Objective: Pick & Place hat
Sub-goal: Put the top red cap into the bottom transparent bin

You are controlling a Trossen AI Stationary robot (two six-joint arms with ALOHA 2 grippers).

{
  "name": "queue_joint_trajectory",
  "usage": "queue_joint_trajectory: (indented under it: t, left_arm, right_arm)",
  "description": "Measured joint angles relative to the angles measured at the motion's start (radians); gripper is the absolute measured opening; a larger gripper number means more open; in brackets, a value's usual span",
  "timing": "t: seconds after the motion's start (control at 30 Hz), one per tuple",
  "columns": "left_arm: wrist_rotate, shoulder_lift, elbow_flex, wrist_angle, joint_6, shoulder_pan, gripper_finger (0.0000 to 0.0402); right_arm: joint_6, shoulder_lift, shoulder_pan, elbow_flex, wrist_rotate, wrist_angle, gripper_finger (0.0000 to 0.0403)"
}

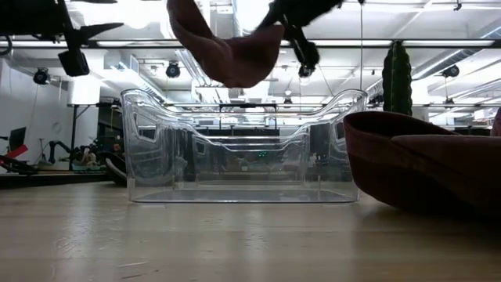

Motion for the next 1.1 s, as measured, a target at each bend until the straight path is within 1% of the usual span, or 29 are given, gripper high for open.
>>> queue_joint_trajectory:
  t: [0.23, 0.37, 0.47, 0.67, 0.9, 1.1]
  left_arm:
    - [-0.001, 0.000, -0.003, -0.006, 0.008, 0.000, 0.0155]
    - [-0.001, 0.000, -0.003, -0.009, 0.009, 0.000, 0.0155]
    - [-0.001, 0.000, -0.003, -0.018, 0.009, 0.000, 0.0155]
    - [-0.001, 0.000, -0.004, -0.026, 0.009, 0.000, 0.0155]
    - [-0.001, 0.000, -0.004, -0.026, 0.009, 0.000, 0.0155]
    - [-0.001, 0.000, -0.004, -0.027, 0.008, 0.000, 0.0155]
  right_arm:
    - [-0.293, 0.139, -0.001, 0.323, -0.141, -0.424, 0.0013]
    - [-0.438, 0.205, -0.001, 0.463, -0.213, -0.590, 0.0013]
    - [-0.527, 0.256, 0.002, 0.542, -0.265, -0.669, 0.0013]
    - [-0.634, 0.378, 0.018, 0.684, -0.269, -0.825, 0.0013]
    - [-0.712, 0.540, 0.038, 0.824, -0.270, -1.000, 0.0013]
    - [-0.775, 0.652, 0.060, 0.927, -0.266, -1.057, 0.0013]
